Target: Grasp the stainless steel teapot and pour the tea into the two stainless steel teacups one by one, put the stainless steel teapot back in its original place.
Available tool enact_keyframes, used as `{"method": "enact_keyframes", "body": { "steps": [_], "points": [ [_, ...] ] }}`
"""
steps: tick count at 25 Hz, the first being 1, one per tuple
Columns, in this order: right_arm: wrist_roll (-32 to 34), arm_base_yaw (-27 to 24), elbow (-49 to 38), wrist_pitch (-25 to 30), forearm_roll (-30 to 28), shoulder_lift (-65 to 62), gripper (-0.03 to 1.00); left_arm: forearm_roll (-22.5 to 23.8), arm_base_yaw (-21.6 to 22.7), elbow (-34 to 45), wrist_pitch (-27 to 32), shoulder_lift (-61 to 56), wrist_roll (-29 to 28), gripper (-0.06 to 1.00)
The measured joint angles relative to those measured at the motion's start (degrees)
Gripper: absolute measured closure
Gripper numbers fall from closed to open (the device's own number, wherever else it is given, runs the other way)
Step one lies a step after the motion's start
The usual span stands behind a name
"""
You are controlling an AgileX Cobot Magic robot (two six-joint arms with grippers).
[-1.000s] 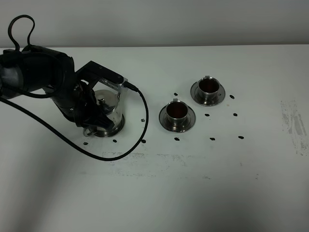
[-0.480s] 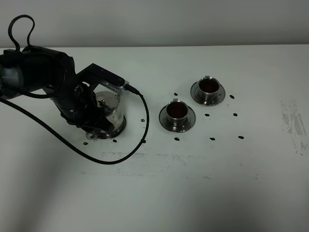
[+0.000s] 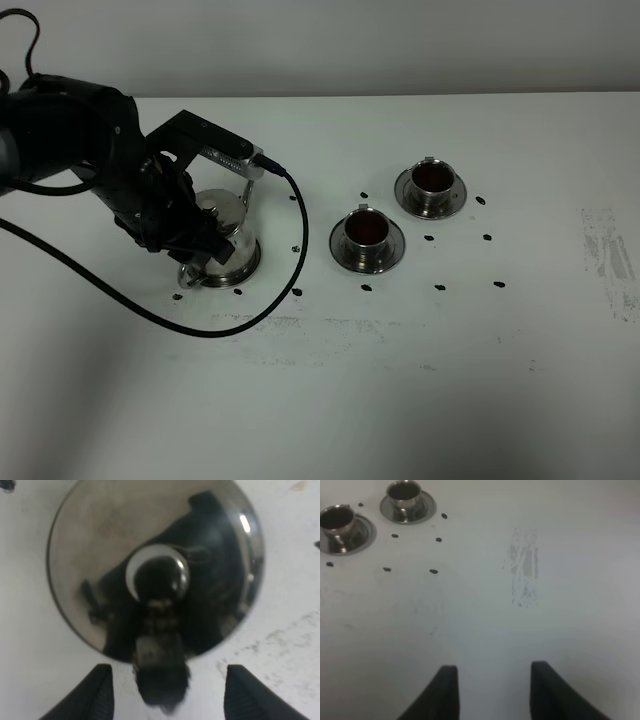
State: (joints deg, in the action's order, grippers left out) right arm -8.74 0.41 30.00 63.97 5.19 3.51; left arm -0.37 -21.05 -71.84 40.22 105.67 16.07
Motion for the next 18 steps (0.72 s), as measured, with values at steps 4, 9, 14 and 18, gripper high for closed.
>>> {"method": "enact_keyframes", "body": {
  "steps": [4,9,14,18],
  "points": [
    [0.0,0.0,0.0,0.0,0.0,0.0,0.64,-0.06,-0.18,0.0,2.0,-6.5,0.0,0.47],
    [0.0,0.0,0.0,0.0,0.0,0.0,0.64,-0.06,-0.18,0.0,4.84,-16.21,0.02,0.47],
    [0.0,0.0,0.0,0.0,0.0,0.0,0.64,-0.18,-0.18,0.0,6.03,-24.03,-3.78,0.47],
    [0.0,0.0,0.0,0.0,0.0,0.0,0.64,0.81,-0.18,0.0,9.78,-28.4,-11.27,0.47]
  ]
}}
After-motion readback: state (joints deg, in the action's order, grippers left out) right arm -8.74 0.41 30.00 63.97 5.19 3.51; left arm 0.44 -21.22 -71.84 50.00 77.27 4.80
